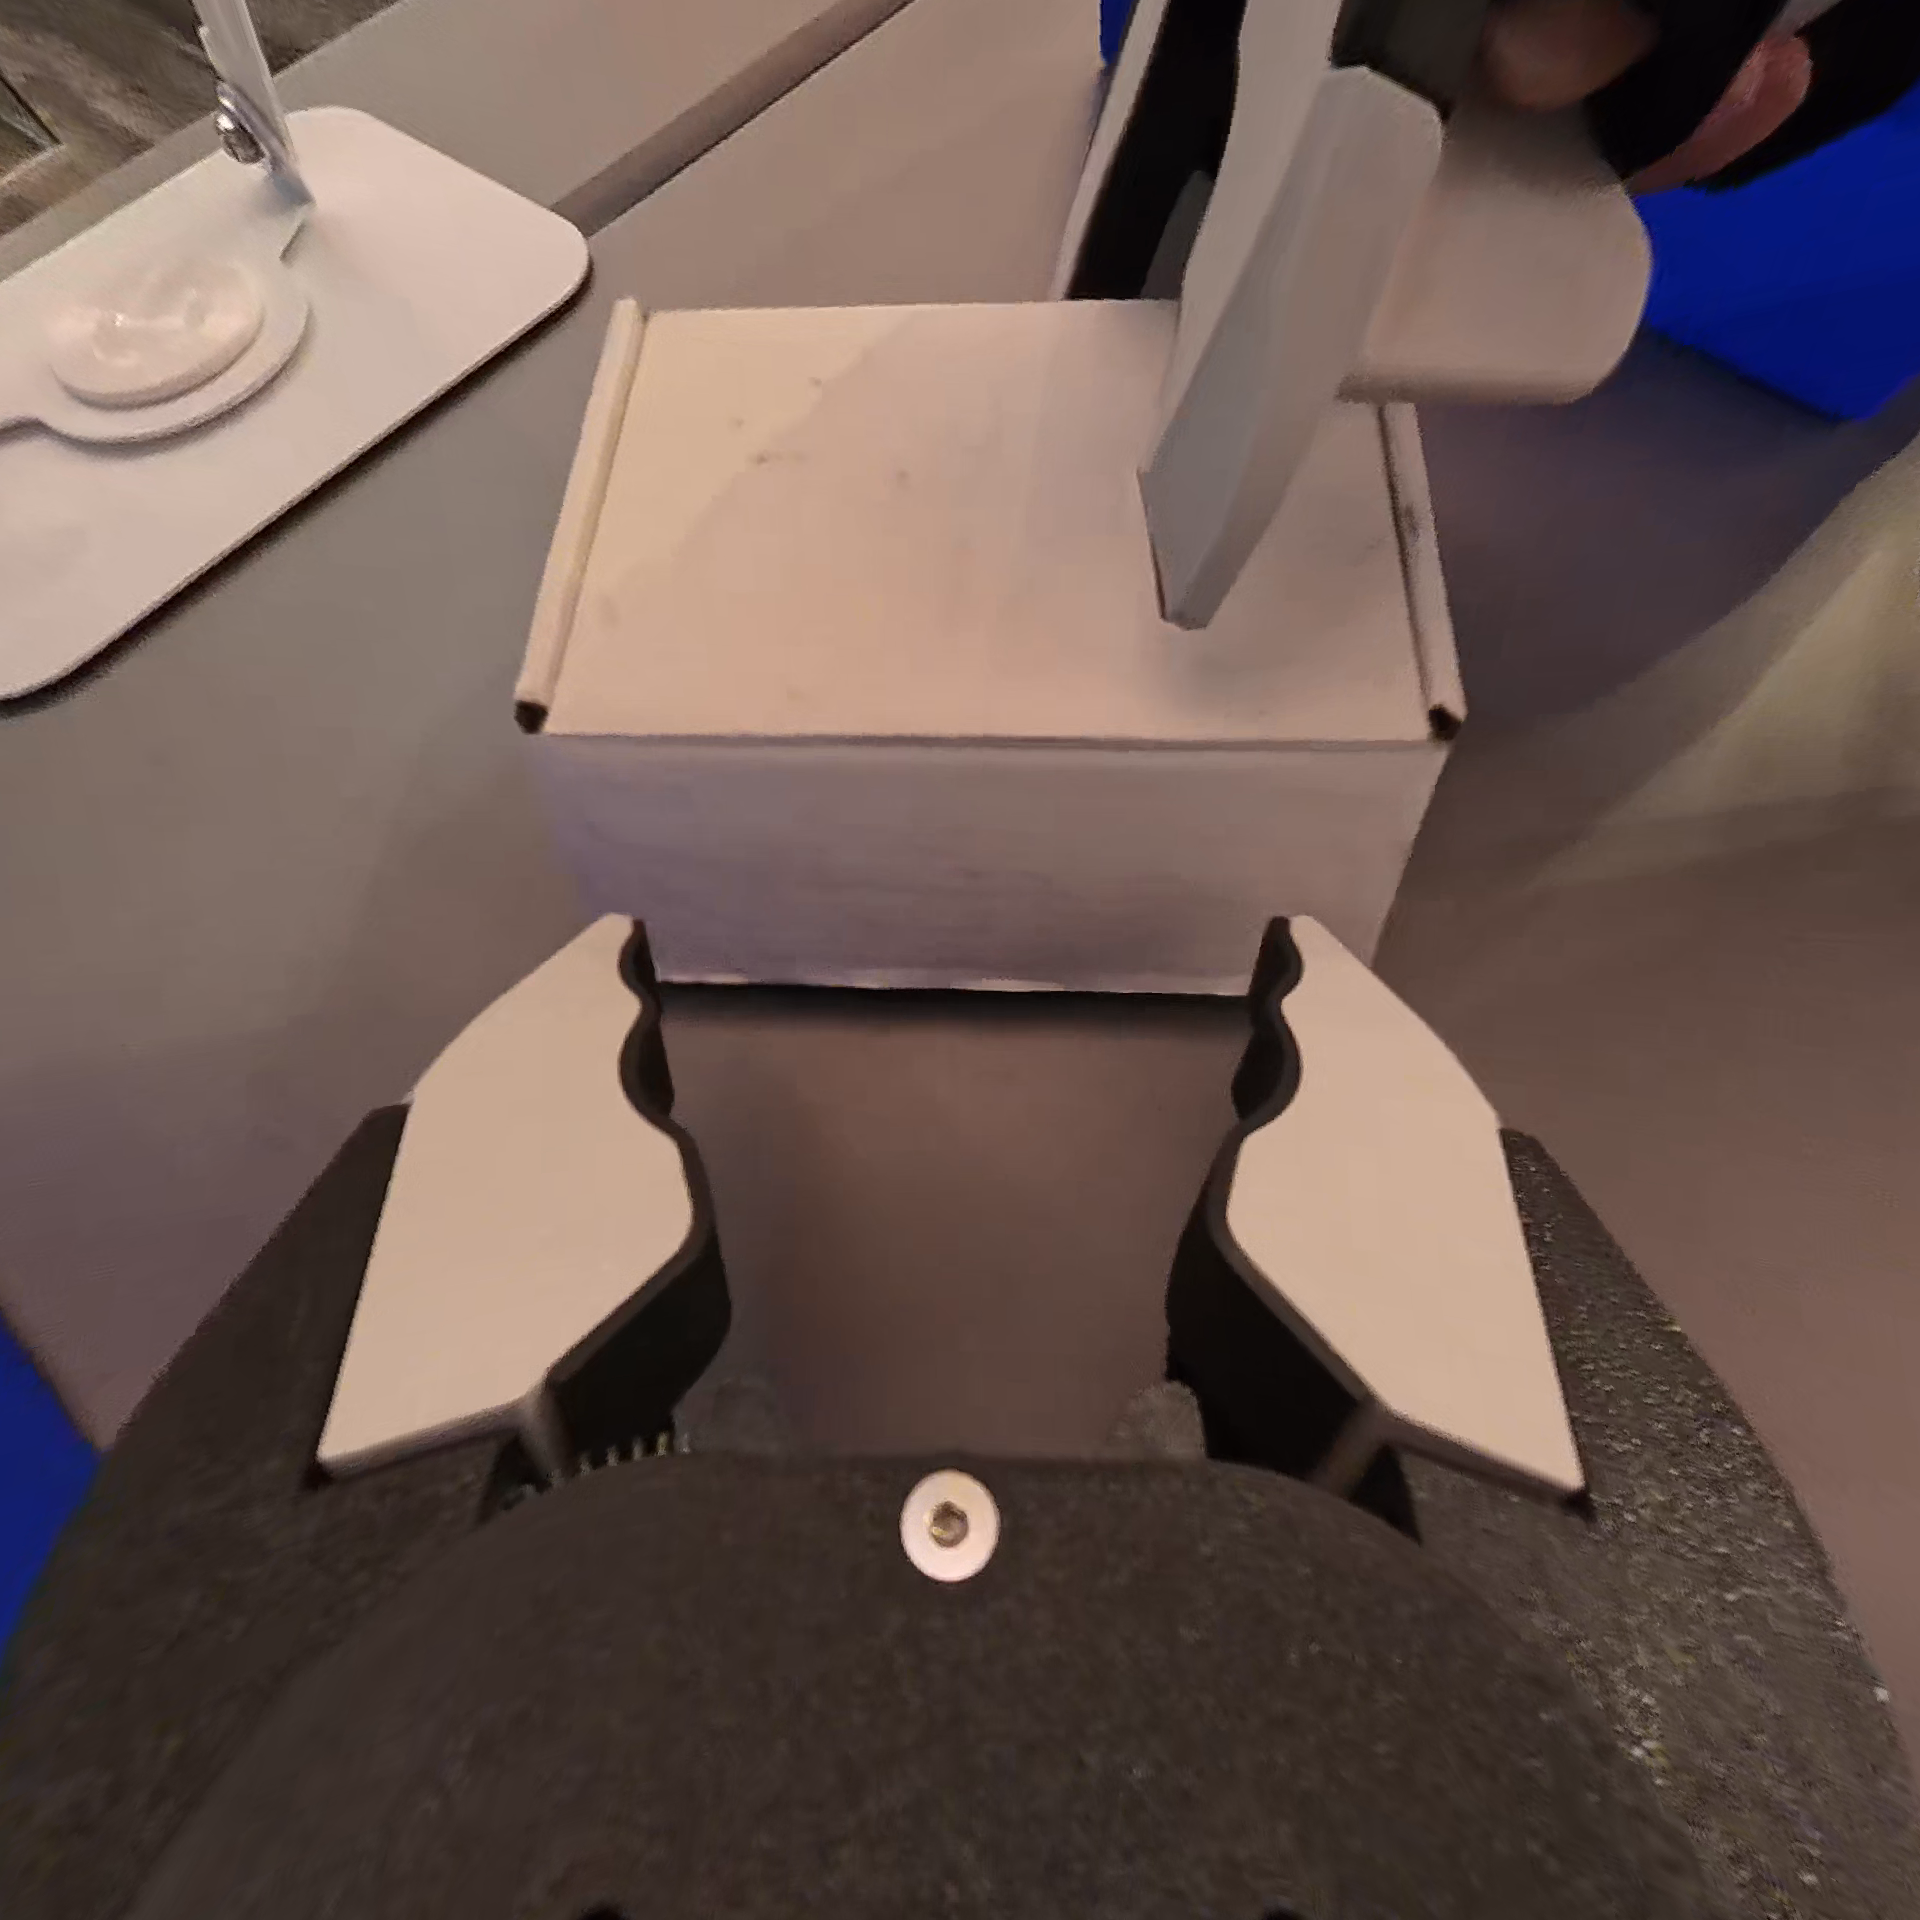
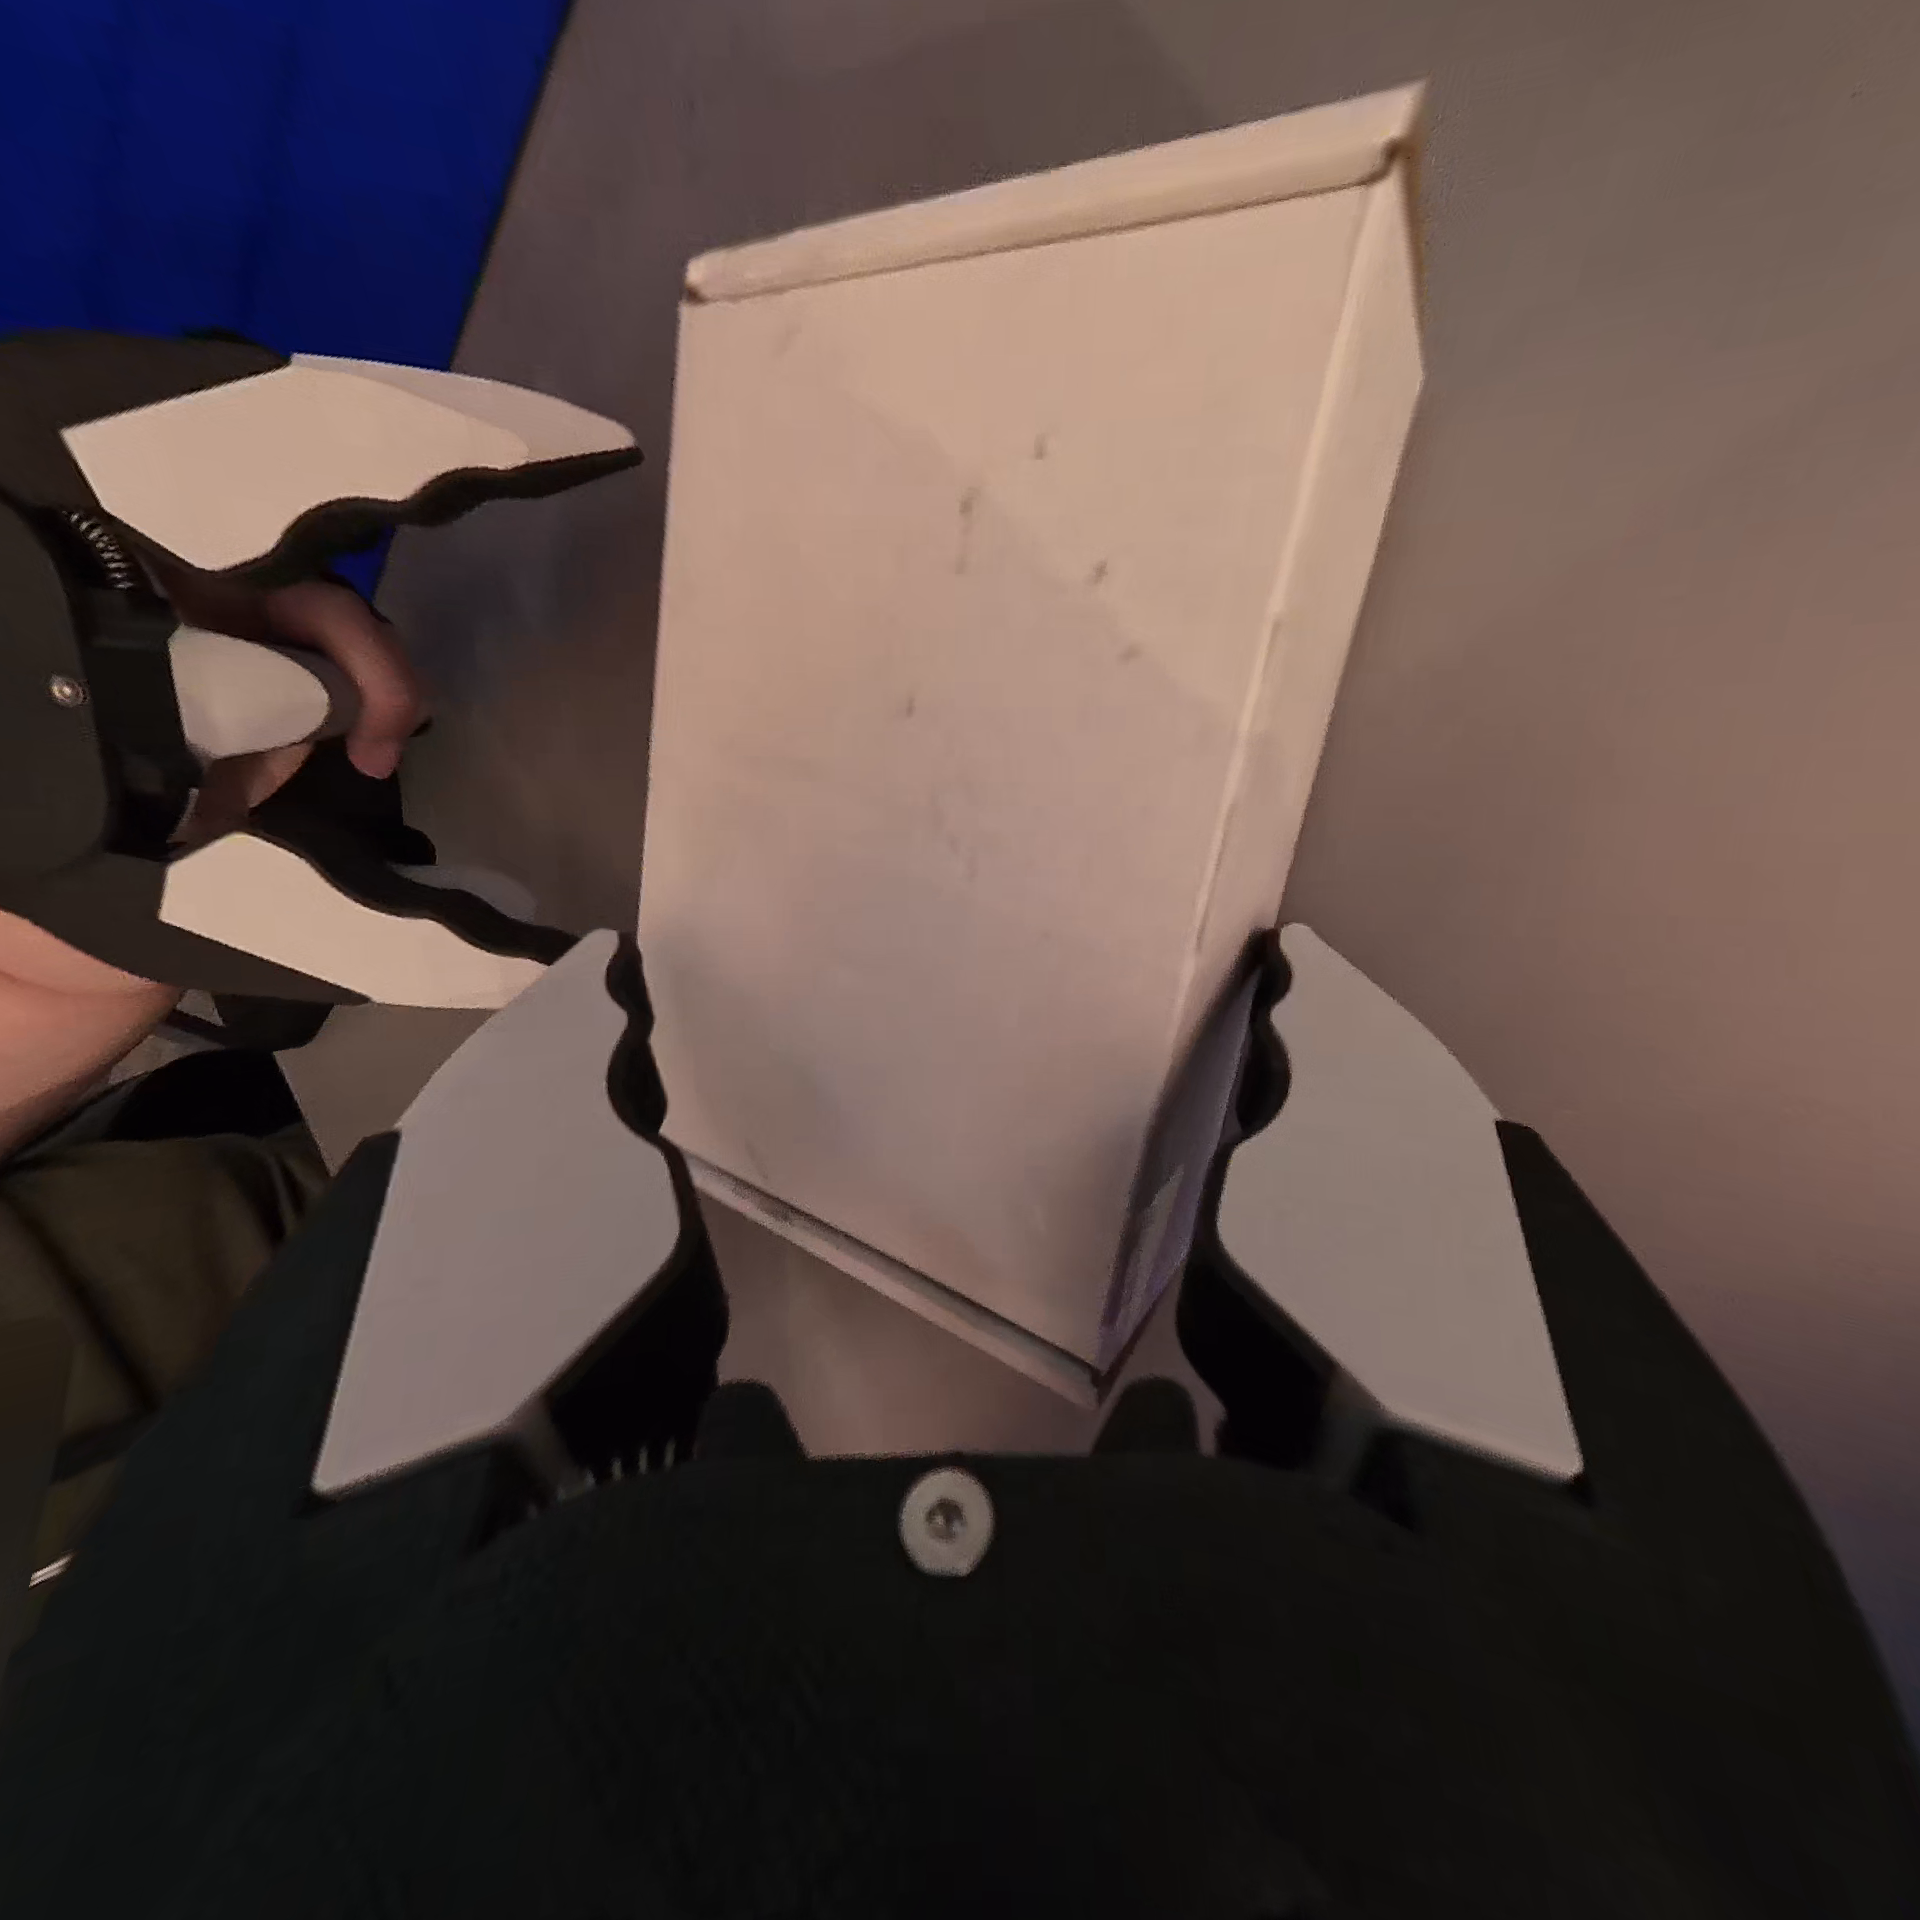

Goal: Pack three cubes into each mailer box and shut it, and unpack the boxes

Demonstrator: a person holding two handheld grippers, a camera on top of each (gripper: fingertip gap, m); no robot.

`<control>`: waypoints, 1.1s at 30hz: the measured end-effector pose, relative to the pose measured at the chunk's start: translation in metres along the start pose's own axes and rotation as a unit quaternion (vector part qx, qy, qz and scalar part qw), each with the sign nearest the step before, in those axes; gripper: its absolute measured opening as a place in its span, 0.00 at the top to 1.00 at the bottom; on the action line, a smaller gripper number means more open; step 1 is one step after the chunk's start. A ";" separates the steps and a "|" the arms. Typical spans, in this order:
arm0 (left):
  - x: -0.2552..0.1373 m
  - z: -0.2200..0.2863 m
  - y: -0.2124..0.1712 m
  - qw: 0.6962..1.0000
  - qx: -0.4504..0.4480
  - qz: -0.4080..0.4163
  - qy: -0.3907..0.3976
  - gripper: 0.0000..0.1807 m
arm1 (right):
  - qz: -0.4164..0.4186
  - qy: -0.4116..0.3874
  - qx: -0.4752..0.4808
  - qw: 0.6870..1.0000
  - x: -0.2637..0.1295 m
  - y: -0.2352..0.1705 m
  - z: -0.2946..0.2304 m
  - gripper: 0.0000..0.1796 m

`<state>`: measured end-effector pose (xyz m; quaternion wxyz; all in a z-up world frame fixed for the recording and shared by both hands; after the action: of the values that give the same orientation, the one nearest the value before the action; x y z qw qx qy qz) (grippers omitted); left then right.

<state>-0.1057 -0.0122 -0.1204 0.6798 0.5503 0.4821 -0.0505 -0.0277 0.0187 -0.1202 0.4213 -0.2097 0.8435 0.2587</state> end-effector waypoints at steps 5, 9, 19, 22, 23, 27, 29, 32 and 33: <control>0.008 0.009 -0.001 1.000 0.026 -0.003 -0.004 0.39 | -0.020 -0.008 0.003 1.000 0.006 -0.006 0.001 0.41; 0.007 0.010 -0.002 1.000 0.029 -0.002 -0.008 0.38 | -0.032 -0.017 -0.013 0.999 0.008 -0.010 -0.003 0.39; -0.021 0.045 -0.034 0.993 0.069 -0.042 -0.084 0.32 | -0.161 0.036 -0.076 0.983 0.012 -0.081 -0.047 0.44; -0.027 0.053 -0.040 0.988 0.088 -0.065 -0.105 0.33 | -0.198 0.065 -0.115 0.971 0.009 -0.103 -0.056 0.45; -0.029 0.052 -0.040 0.988 0.096 -0.067 -0.102 0.34 | -0.203 0.073 -0.120 0.969 0.007 -0.108 -0.058 0.45; -0.031 0.048 -0.038 0.988 0.106 -0.058 -0.092 0.36 | -0.218 0.081 -0.126 0.964 0.003 -0.116 -0.057 0.47; -0.030 0.049 -0.039 0.988 0.103 -0.061 -0.097 0.36 | -0.214 0.052 -0.134 0.966 -0.001 -0.111 -0.051 0.47; -0.027 0.048 -0.043 0.987 0.117 -0.073 -0.083 0.36 | -0.177 0.005 -0.159 0.971 -0.013 -0.098 -0.041 0.47; -0.025 0.048 -0.045 0.986 0.122 -0.078 -0.077 0.36 | -0.166 -0.011 -0.176 0.970 -0.017 -0.094 -0.039 0.47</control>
<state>-0.1173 -0.0792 -0.1369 0.6366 0.5842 0.4601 -0.2043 0.0125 -0.0758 -0.1107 0.4245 -0.4151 0.7330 0.3318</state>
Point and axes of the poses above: each gripper's, where its closed fingertips meet, x out along the fingers, y out of its top, z = x × y across the jaws, the point moved 1 cm from there along -x, back along the fingers, and after that the axes turned 8 degrees about -z, right-handed, at the moved point
